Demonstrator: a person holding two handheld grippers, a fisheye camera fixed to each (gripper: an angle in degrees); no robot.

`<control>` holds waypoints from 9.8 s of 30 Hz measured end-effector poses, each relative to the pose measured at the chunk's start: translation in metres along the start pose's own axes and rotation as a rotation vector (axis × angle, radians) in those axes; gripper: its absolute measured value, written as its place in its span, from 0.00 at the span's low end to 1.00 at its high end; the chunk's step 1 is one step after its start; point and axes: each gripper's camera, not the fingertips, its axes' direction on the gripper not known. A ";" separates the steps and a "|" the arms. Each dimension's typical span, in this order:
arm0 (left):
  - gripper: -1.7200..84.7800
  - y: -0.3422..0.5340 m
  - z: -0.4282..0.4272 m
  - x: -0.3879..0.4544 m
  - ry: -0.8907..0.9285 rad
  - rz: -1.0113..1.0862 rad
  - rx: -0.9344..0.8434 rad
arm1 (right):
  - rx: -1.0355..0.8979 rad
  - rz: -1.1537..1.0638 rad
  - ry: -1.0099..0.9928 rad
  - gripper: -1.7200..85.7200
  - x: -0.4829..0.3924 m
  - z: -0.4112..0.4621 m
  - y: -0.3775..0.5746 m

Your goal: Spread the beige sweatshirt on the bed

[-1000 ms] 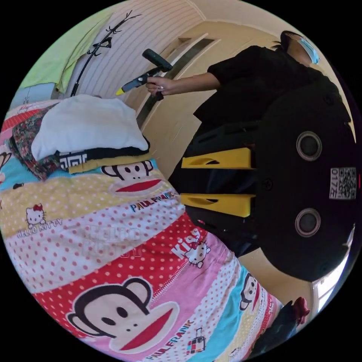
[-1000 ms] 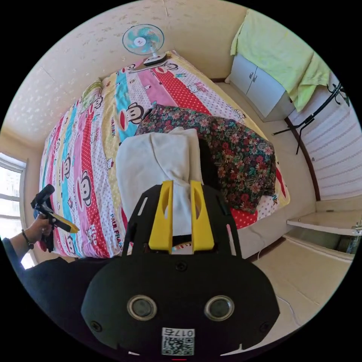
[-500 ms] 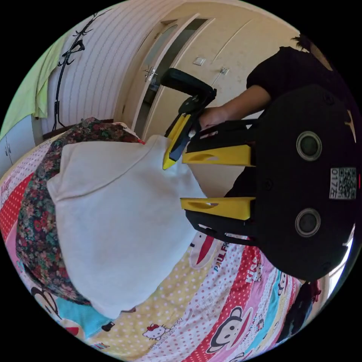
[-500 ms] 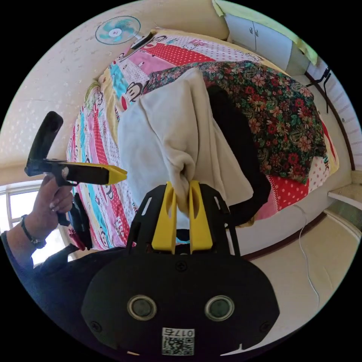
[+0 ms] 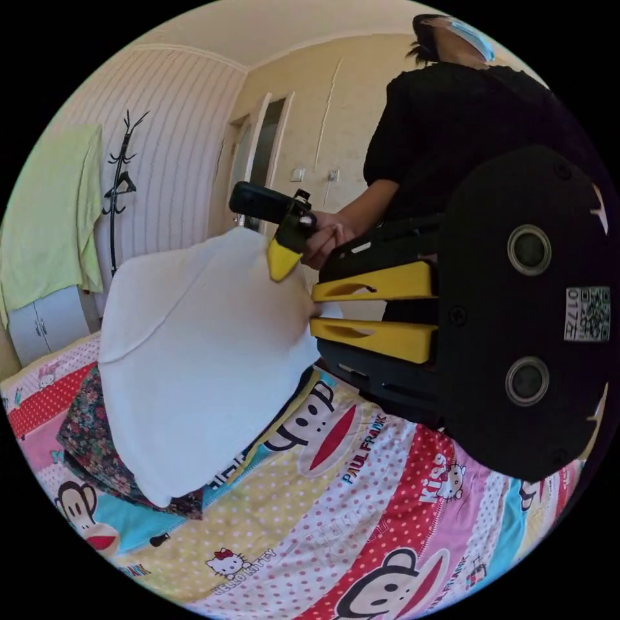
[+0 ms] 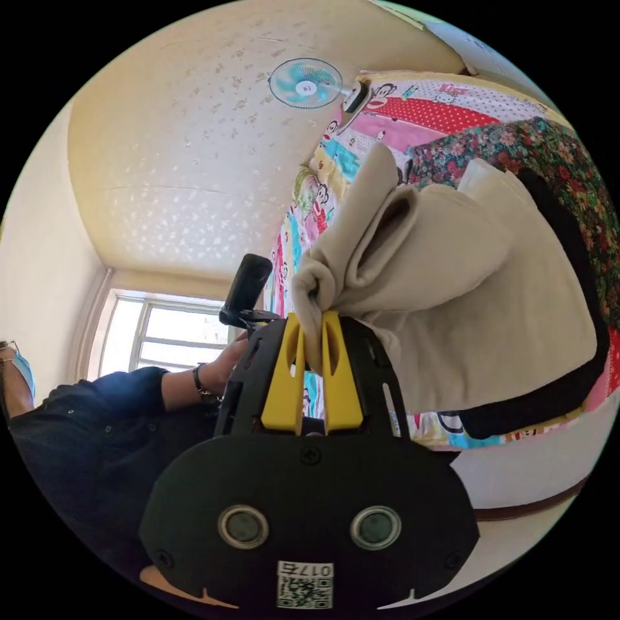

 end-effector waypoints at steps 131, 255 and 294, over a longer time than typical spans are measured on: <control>0.02 0.656 -0.051 0.072 -0.354 0.550 1.249 | -0.139 -0.751 0.555 0.05 -0.641 0.035 0.416; 0.08 0.491 -0.449 -0.264 0.149 -0.778 0.575 | -0.619 0.122 0.408 0.06 -0.086 0.351 -0.135; 0.08 0.731 -0.418 -0.357 0.362 -0.852 1.638 | -0.885 0.260 1.049 0.09 -0.237 0.325 0.004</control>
